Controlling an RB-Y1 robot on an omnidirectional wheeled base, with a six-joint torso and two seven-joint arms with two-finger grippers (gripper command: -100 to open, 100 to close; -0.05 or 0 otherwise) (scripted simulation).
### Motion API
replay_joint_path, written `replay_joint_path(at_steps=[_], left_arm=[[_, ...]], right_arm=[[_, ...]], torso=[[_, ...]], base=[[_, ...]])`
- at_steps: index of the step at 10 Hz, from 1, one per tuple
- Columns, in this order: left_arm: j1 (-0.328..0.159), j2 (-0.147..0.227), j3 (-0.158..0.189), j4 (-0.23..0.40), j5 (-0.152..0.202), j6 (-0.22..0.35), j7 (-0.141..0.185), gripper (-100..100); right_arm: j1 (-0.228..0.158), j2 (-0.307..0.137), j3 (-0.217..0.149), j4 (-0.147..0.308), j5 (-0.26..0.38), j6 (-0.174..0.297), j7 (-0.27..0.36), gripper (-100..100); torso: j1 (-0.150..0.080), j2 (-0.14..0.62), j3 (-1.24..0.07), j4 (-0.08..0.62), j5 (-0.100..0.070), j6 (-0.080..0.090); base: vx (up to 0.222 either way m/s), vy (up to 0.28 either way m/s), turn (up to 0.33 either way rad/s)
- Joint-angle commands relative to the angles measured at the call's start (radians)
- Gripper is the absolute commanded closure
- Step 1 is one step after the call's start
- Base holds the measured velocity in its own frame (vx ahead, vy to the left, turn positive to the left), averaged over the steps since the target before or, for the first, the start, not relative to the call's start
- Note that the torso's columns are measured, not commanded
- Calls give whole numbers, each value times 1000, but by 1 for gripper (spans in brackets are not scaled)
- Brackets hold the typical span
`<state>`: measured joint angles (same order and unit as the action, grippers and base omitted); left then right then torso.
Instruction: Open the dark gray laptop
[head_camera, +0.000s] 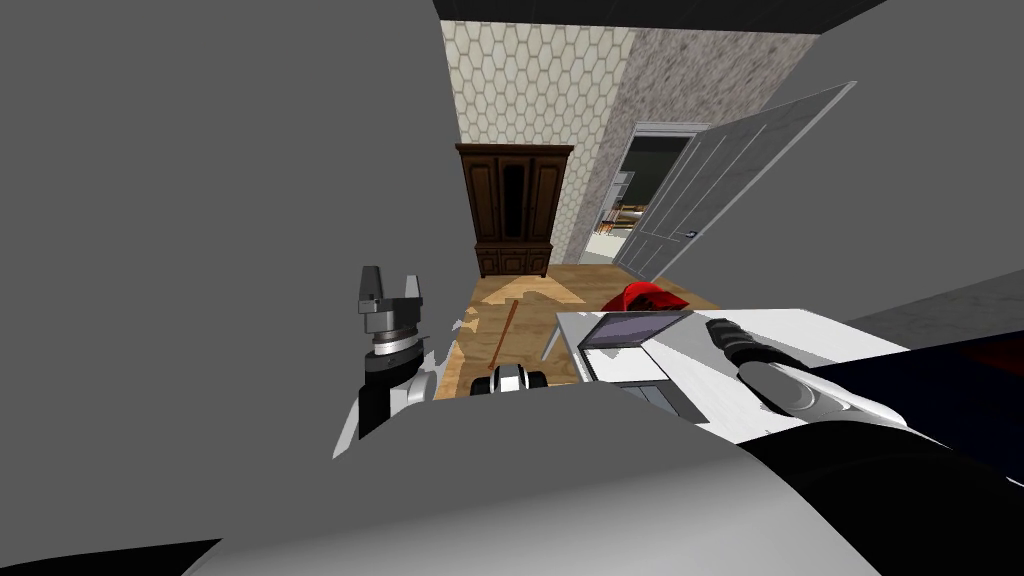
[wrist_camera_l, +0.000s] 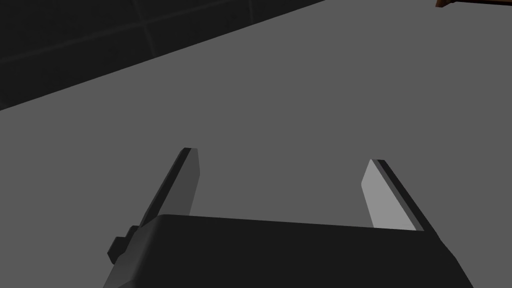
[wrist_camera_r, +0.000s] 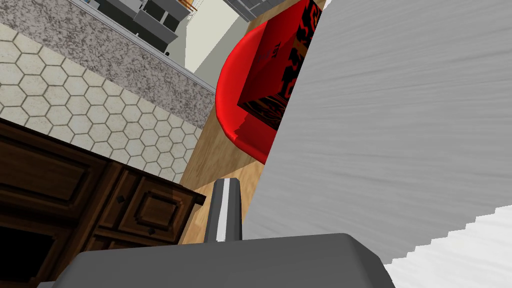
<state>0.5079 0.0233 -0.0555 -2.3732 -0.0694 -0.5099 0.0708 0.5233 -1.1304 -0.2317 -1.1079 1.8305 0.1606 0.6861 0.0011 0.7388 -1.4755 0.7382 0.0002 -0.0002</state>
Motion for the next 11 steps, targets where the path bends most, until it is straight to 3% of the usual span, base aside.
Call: replay_joint_path(at_steps=[1,10,11], left_arm=[[0,0,0,0,0,0,0,0],[0,0,0,0,0,0,0,0],[0,0,0,0,0,0,0,0]], right_arm=[[-20,45,6,-4,0,69,6,100],[-20,45,6,-4,0,72,6,100],[-37,84,12,-9,1,122,11,100]], torso=[[-1,-1,0,0,0,1],[-1,-1,0,0,0,0],[0,0,0,0,0,0]], base=[[-3,4,12],[-2,2,7],[-12,13,40]])
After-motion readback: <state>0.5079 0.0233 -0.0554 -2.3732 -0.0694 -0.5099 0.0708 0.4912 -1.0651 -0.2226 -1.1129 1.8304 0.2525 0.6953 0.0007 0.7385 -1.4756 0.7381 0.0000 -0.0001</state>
